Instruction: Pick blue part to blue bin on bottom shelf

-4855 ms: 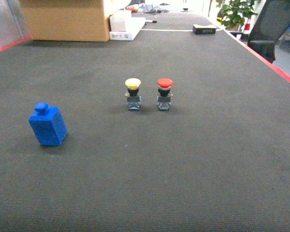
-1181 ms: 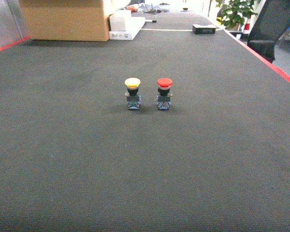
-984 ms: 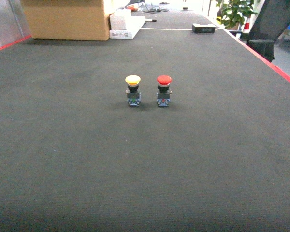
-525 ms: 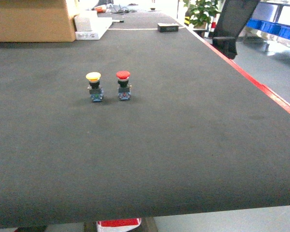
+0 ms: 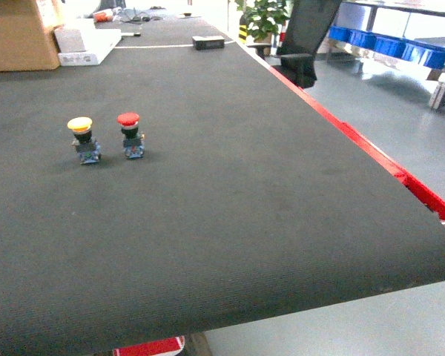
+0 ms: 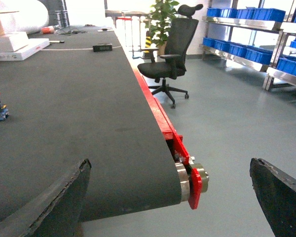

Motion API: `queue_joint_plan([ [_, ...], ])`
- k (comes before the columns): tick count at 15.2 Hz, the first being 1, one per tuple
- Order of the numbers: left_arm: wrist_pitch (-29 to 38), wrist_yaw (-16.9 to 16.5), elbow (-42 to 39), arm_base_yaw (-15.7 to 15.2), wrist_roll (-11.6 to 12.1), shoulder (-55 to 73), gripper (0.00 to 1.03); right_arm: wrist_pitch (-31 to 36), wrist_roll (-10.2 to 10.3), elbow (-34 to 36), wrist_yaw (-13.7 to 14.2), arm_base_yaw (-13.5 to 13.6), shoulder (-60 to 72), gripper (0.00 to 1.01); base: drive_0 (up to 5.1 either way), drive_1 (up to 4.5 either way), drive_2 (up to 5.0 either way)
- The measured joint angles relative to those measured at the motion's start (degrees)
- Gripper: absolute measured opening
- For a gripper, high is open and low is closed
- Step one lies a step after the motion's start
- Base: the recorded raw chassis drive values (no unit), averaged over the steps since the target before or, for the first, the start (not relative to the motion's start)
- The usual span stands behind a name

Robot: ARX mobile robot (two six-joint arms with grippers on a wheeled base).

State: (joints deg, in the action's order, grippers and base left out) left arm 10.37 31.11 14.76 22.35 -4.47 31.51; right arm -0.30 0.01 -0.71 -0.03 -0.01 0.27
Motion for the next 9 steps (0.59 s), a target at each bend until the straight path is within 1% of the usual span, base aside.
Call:
queue_joint_plan([
  [9,0.0,0.0,0.0,0.1,0.0,0.0,0.44,0.0,0.0,0.0,0.0,0.0,0.0,0.98,-1.6,-1.6,-1.6],
])
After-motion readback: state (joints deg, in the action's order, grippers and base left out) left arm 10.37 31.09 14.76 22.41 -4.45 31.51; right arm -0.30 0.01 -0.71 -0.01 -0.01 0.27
